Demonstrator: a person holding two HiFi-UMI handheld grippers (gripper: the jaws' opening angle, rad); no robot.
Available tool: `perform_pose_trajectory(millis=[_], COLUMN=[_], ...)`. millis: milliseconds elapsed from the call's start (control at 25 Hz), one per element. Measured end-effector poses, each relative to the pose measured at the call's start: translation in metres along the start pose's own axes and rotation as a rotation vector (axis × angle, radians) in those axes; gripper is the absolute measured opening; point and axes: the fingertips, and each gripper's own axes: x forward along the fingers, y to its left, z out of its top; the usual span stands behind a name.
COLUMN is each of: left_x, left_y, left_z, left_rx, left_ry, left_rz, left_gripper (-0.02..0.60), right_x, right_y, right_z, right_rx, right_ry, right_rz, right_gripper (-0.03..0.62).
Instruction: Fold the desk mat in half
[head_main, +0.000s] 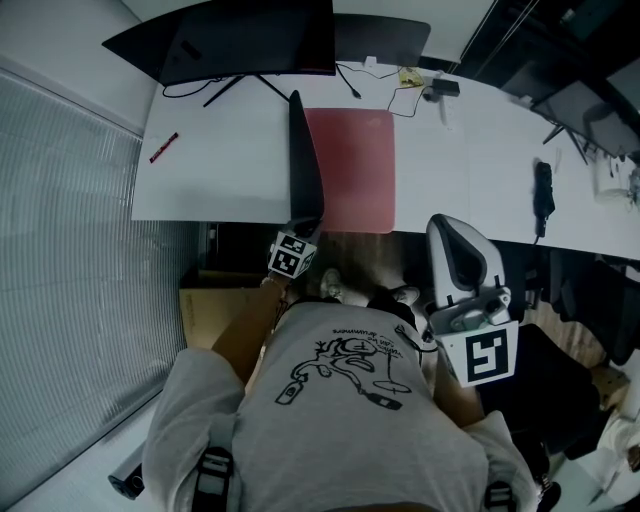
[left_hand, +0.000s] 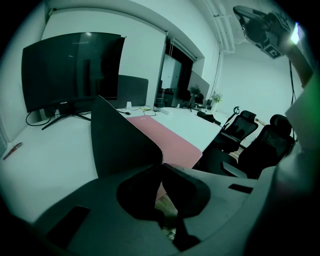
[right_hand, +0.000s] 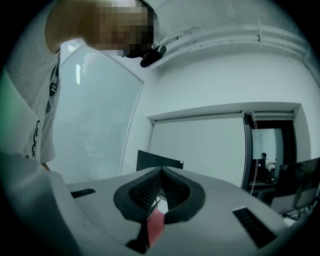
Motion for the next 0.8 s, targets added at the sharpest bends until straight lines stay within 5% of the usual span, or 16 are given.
perform_pose_trajectory(millis=[800], left_x=[0.024], left_y=[-0.026], left_z=[0.008], left_rx=[0.024], left_ry=[0.032], left_rz=[-0.018], left_gripper=[0.032], right_x=[-0.016], right_y=[-0.031], right_z=[0.0], right_rx=[-0.004], right_ry=[0.005], right_rz=[-0.005], right_gripper=[0.009])
